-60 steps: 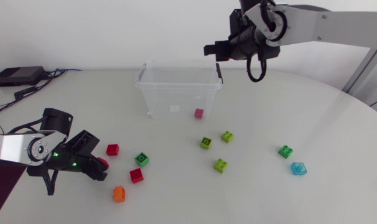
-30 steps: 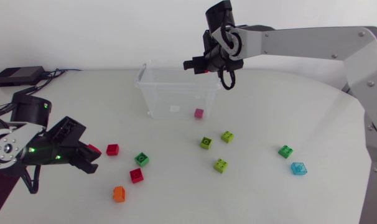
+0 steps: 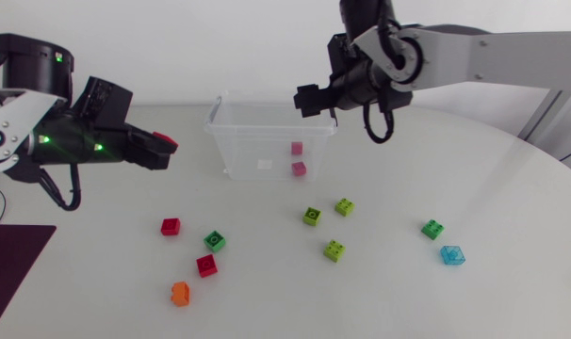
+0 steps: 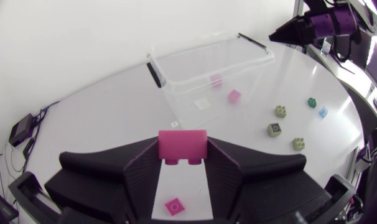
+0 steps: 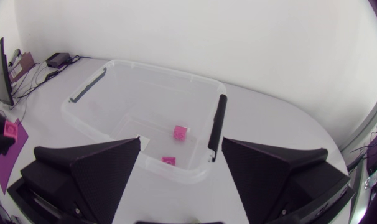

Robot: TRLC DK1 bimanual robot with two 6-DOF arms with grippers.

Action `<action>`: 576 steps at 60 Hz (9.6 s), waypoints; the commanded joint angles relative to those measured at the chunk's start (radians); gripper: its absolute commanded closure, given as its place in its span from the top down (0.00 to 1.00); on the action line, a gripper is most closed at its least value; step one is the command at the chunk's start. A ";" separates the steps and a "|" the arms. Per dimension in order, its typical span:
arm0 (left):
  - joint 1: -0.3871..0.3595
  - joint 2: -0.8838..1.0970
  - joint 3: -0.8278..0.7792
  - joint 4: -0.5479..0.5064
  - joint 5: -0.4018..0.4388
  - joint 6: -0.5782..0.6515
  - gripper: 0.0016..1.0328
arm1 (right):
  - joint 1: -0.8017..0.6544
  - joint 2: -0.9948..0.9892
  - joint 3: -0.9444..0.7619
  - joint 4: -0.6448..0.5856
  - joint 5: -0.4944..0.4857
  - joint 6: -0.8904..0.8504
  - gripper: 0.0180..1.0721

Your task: Pick up the duplo bricks and place them in the container

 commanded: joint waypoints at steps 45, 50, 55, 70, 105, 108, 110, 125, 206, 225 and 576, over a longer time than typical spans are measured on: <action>-0.142 0.631 0.603 0.080 0.003 -0.082 0.86 | -0.163 -0.279 -0.681 0.134 -0.216 -0.360 0.93; -0.134 0.635 0.626 0.059 0.003 -0.065 0.96 | -0.202 -0.210 -0.650 0.128 -0.275 -0.414 0.93; -0.121 0.599 0.626 0.030 0.003 -0.045 0.96 | -0.239 -0.110 -0.596 0.110 -0.333 -0.457 0.93; -0.016 0.332 0.414 -0.073 0.004 0.045 0.96 | -0.227 0.062 -0.491 0.134 -0.335 -0.492 0.93; 0.251 0.099 -0.055 -0.200 0.136 0.476 0.95 | -0.190 0.218 -0.419 0.145 -0.331 -0.518 0.42; 0.263 0.135 -0.052 -0.229 0.158 0.545 0.95 | -0.189 0.217 -0.422 0.148 -0.333 -0.521 0.30; 0.266 0.151 -0.054 -0.231 0.162 0.571 0.95 | -0.190 0.212 -0.426 0.153 -0.333 -0.522 0.28; 0.215 0.252 -0.073 -0.236 0.168 0.843 0.95 | -0.186 0.076 -0.495 0.133 -0.328 -0.572 0.26; 0.169 0.457 0.109 -0.346 0.155 1.159 0.13 | -0.087 0.007 -0.138 0.200 -0.316 -0.331 0.27; 0.119 0.244 0.157 -0.390 0.241 0.967 0.13 | -0.091 0.197 0.059 0.214 -0.285 -0.291 0.41; -0.171 0.786 0.744 0.223 -0.080 -0.030 0.83 | -0.511 -0.507 -0.682 -0.372 -0.131 -0.351 0.95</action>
